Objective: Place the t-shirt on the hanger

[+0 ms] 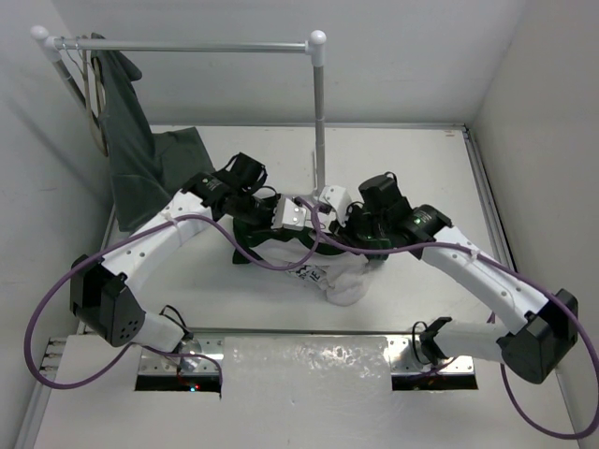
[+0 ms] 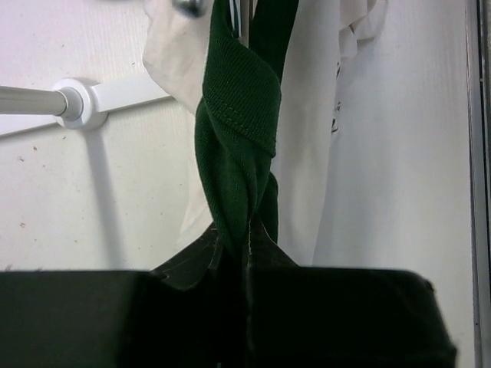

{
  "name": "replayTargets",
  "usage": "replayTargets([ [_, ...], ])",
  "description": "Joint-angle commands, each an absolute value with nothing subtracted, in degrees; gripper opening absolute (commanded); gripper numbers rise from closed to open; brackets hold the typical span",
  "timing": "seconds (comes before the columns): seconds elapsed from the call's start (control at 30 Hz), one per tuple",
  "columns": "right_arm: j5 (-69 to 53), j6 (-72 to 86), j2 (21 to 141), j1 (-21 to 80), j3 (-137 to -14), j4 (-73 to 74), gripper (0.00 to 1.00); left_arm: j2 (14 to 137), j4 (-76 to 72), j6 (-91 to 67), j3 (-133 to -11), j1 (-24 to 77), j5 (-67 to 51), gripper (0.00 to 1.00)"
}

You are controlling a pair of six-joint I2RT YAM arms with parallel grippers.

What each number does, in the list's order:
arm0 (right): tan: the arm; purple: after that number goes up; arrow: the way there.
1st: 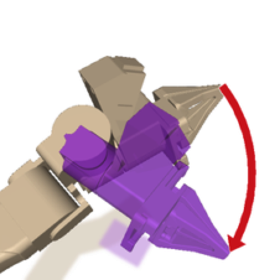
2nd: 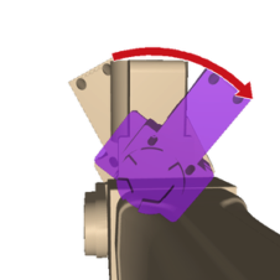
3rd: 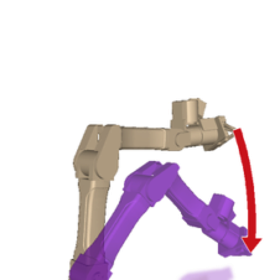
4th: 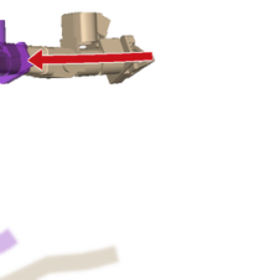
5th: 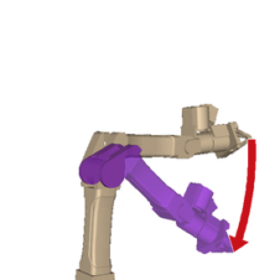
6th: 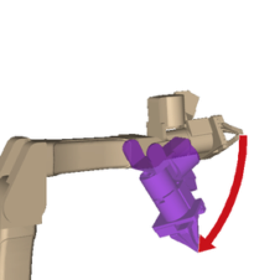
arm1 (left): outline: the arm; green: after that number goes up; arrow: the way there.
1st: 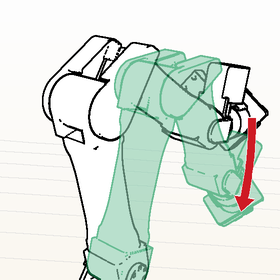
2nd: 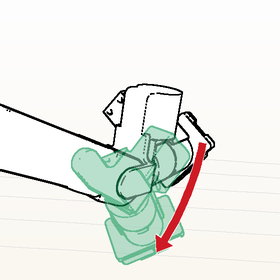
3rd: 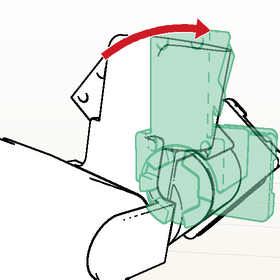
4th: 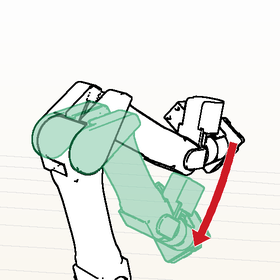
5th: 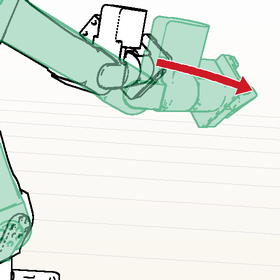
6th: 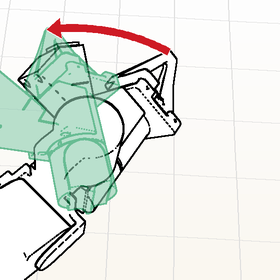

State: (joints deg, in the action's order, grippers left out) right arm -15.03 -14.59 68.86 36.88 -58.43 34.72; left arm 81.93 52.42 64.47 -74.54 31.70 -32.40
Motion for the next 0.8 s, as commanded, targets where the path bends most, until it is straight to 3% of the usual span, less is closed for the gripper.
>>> replayTargets([
  [0.0,-15.9,-15.1,70.6,36.7,-60.3,35.4,0.26,79.6,49.9,64.7,-75.4,30.9,-34.6,0.00],
  [0.17,-15.4,-13.0,71.7,36.7,-58.7,29.5,0.37,79.5,50.2,64.5,-75.8,30.9,-36.3,0.00],
  [0.33,-18.1,-9.1,75.0,36.7,-59.2,24.4,0.36,79.5,49.7,63.7,-75.8,30.9,-37.8,0.00],
  [0.43,-19.9,-7.0,75.8,36.7,-58.9,21.7,0.28,79.5,49.8,63.8,-75.8,30.9,-37.8,0.00],
  [0.53,-21.9,-5.5,76.6,36.7,-59.2,20.0,0.14,79.5,49.4,63.5,-75.9,30.9,-38.0,0.00],
  [0.57,-22.2,-5.2,76.9,36.7,-59.4,19.8,0.03,79.5,49.2,63.1,-76.0,30.9,-38.0,0.00],
  [0.73,-22.0,-7.8,73.5,36.7,-56.4,20.7,0.00,80.2,50.8,62.7,-77.8,30.4,-35.3,0.00],
  [0.77,-20.8,-8.6,71.3,36.2,-55.6,21.8,0.00,80.3,51.7,63.3,-78.2,30.0,-35.1,0.07],
])
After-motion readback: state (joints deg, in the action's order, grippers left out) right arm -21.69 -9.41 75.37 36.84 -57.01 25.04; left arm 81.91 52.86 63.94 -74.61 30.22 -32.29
